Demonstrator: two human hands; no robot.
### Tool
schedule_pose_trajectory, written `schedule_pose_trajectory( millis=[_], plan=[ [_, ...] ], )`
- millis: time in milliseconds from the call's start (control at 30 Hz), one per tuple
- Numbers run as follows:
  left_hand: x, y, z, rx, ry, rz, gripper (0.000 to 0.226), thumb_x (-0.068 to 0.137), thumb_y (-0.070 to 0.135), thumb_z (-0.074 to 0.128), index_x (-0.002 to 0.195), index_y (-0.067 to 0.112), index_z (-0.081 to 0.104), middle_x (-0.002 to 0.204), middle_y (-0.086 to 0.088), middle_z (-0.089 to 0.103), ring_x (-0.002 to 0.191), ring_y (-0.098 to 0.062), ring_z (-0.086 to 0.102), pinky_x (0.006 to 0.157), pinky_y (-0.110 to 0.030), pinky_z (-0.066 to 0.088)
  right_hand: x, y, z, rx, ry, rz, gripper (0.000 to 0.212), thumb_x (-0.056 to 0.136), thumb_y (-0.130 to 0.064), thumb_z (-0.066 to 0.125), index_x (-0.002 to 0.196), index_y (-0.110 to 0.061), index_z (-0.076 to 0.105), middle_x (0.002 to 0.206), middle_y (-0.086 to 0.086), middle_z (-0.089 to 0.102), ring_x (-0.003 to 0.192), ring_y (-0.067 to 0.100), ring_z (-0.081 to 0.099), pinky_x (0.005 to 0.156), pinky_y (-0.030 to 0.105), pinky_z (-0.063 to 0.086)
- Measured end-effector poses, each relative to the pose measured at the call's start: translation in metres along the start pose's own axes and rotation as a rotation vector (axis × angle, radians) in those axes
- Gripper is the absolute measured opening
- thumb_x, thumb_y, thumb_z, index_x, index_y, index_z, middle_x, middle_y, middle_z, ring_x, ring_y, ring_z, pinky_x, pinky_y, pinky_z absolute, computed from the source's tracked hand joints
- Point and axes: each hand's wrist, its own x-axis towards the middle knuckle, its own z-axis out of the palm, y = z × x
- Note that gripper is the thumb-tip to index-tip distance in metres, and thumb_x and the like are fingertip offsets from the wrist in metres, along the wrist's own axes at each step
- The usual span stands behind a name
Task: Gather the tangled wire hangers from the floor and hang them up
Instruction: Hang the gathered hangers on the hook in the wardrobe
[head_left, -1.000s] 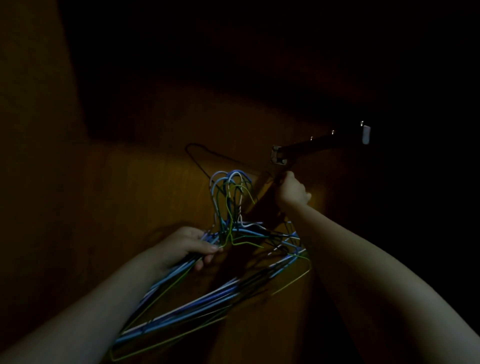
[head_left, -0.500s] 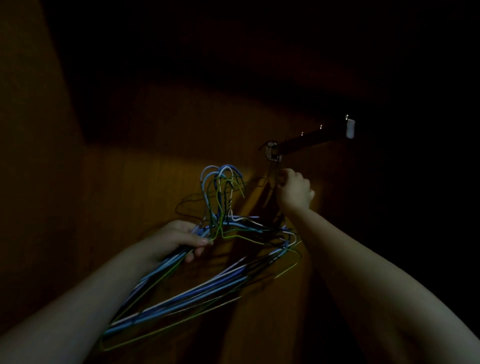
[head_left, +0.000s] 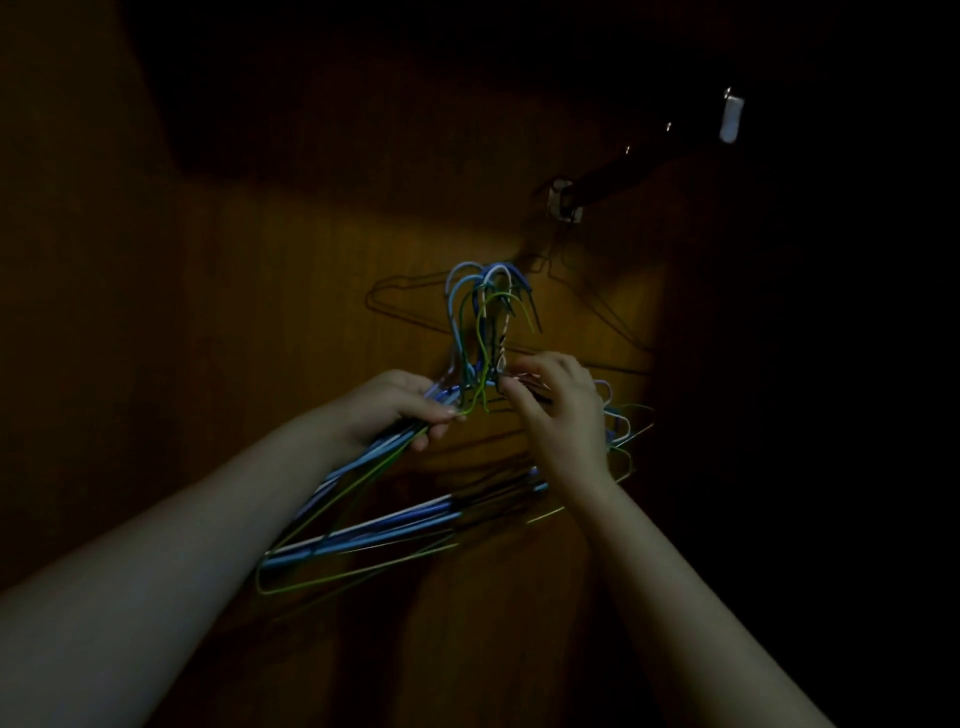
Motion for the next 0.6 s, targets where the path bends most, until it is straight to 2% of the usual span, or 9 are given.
schedule_pose_trajectory(
  millis=[133, 267, 367, 433, 533, 600],
  plan=[
    [0.000, -0.002, 0.012, -0.036, 0.022, -0.002, 0.023, 0.088, -0.009, 0.043, 0.069, 0.000, 0.052, 0.042, -0.001, 0.052, 0.030, -0.005, 0.045, 0.033, -0.012, 0.034, -0.014, -0.004, -0.003, -0.059, -0.041, -0.106, 0.039, 0.080, -0.052, 0.050, 0.092, -0.021, 0.069, 0.097, -0.006, 0.064, 0.097, 0.018, 0.059, 0.085, 0.047, 0.044],
    [-0.001, -0.001, 0.022, -0.025, 0.015, 0.012, 0.021, 0.088, -0.007, 0.045, 0.072, 0.000, 0.055, 0.043, 0.001, 0.052, 0.032, -0.004, 0.045, 0.034, -0.013, 0.035, -0.018, -0.003, -0.008, -0.097, -0.043, -0.038, 0.034, 0.077, -0.050, 0.061, 0.091, -0.020, 0.068, 0.096, -0.004, 0.064, 0.096, 0.019, 0.057, 0.087, 0.046, 0.042],
    [-0.001, -0.002, 0.027, 0.014, 0.004, -0.001, 0.016, 0.088, -0.004, 0.049, 0.075, 0.002, 0.056, 0.044, 0.002, 0.054, 0.033, -0.004, 0.046, 0.036, -0.013, 0.036, -0.019, -0.007, -0.010, -0.149, -0.031, 0.035, 0.029, 0.079, -0.046, 0.068, 0.092, -0.020, 0.068, 0.100, -0.004, 0.063, 0.101, 0.018, 0.053, 0.088, 0.036, 0.033],
    [-0.001, -0.002, 0.032, 0.014, 0.008, -0.006, 0.014, 0.087, -0.004, 0.051, 0.077, 0.004, 0.057, 0.044, 0.003, 0.054, 0.033, -0.004, 0.046, 0.036, -0.013, 0.036, -0.022, -0.008, -0.010, -0.192, -0.005, 0.073, 0.028, 0.081, -0.045, 0.068, 0.093, -0.020, 0.068, 0.103, -0.003, 0.062, 0.104, 0.018, 0.050, 0.086, 0.034, 0.030],
    [-0.002, -0.004, 0.038, -0.006, 0.014, -0.008, 0.014, 0.088, -0.001, 0.051, 0.077, 0.005, 0.058, 0.044, 0.003, 0.054, 0.033, -0.004, 0.046, 0.035, -0.013, 0.036, -0.025, -0.008, -0.012, -0.142, 0.000, 0.112, 0.025, 0.081, -0.040, 0.069, 0.092, -0.018, 0.069, 0.099, -0.003, 0.061, 0.100, 0.020, 0.052, 0.087, 0.039, 0.038],
    [-0.002, -0.006, 0.041, -0.006, 0.018, -0.013, 0.016, 0.090, 0.003, 0.051, 0.076, 0.007, 0.057, 0.044, 0.004, 0.055, 0.033, -0.004, 0.047, 0.036, -0.013, 0.036, -0.028, -0.007, -0.015, -0.063, 0.002, 0.116, 0.020, 0.081, -0.035, 0.071, 0.087, -0.016, 0.068, 0.090, -0.005, 0.057, 0.090, 0.016, 0.055, 0.082, 0.040, 0.044]
  ],
)
